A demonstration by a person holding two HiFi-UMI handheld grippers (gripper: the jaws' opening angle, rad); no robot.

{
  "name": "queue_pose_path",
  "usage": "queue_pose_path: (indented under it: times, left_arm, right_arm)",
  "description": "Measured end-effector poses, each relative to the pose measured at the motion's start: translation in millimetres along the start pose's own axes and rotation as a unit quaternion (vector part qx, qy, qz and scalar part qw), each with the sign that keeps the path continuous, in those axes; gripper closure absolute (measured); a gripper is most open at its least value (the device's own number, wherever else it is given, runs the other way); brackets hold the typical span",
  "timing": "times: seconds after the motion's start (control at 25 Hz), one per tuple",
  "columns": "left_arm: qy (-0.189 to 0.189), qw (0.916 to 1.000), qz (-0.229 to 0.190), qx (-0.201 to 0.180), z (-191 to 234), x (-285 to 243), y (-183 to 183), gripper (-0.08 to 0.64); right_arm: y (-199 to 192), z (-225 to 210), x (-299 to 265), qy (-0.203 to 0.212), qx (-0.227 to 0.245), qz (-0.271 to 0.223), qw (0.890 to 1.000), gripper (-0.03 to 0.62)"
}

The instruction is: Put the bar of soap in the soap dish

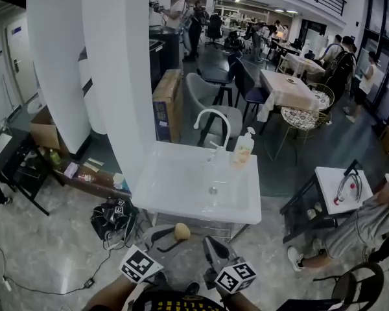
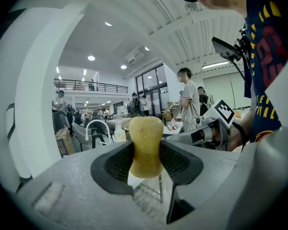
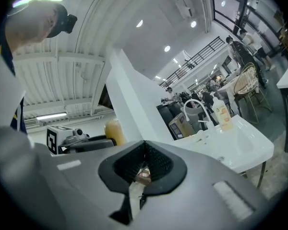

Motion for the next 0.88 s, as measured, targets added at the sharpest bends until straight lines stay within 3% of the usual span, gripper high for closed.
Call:
queue_pose_path:
  times: [0.52, 0.88]
  left_arm:
    - [-0.022, 0.9997, -0.008, -0.008, 21.1, -46.6, 1.9, 0.385]
    - [-0.043, 0.9988, -0.018, 0.011, 85.7, -85.2, -12.9, 0.385]
  right_arm:
    - [12.7, -37.4, -5.0, -0.036, 0.001, -0.015, 0.999, 0.591]
    - [21.4, -70.5, -52.1, -0.08, 0.0, -0.007, 0.997, 0.591]
Point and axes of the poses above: the fingertips, and each gripper's own axes: x backward along the fingers, z to its left, y out of its top, the point moved 7 cm from there along x, backward along the fingers, and after that the axes turned 2 degrees about y, right-handed, at the moved point
